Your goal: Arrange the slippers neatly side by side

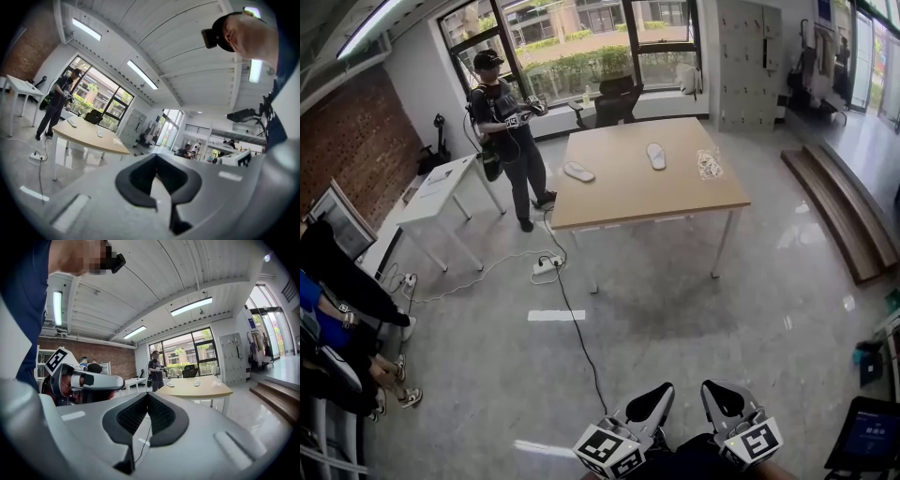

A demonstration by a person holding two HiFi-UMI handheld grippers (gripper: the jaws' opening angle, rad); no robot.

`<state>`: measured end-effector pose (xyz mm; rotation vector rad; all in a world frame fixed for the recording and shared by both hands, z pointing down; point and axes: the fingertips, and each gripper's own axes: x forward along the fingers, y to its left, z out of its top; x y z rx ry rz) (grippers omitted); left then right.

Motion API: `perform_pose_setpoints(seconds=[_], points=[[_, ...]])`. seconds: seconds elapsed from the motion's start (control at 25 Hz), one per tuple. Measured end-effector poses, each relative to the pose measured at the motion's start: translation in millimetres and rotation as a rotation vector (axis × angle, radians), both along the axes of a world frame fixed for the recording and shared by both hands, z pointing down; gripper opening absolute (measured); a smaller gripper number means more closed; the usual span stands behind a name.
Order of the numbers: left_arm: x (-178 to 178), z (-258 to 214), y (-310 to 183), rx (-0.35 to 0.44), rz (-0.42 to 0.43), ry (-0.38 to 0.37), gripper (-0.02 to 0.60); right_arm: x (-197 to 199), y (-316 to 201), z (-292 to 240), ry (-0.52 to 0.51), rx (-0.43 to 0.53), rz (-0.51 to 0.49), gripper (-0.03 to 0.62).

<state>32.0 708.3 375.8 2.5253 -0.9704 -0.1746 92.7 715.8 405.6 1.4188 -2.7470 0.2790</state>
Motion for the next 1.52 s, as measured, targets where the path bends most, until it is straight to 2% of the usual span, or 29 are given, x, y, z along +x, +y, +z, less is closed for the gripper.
perform_pose_setpoints(seconds=[0.2, 0.36, 0.64, 0.88, 1.28, 1.52], points=[[0.5, 17.7, -24.8, -0.034, -0.010, 0.021, 0.002, -1.0, -29.8, 14.2, -0.012, -0.070, 0.003, 0.009], [-4.6, 19.5, -60.7, -0.051, -0.073, -0.006, 0.002, -2.6, -66.5, 20.8, -0.031, -0.090, -0.041, 0.009], [7.1, 6.5, -147.5, -0.006, -0.162, -0.034, 0.003, 14.3, -166.0, 12.8, -0.027, 0.012, -0.115, 0.009], [30.6, -8.3, -205.5, 0.020, -0.213, -0.045, 0.003, 39.5, -229.4, 3.1, -0.039, 0.019, -0.151, 0.009], [46.2, -1.7, -263.2, 0.010, -0.266, -0.042, 0.002, 59.1, -293.4, 1.2, -0.059, 0.006, -0.181, 0.009], [50.9, 4.0, -303.5, -0.011, -0.246, -0.049, 0.002, 61.9, -330.6, 5.8, -0.049, -0.005, -0.159, 0.009]])
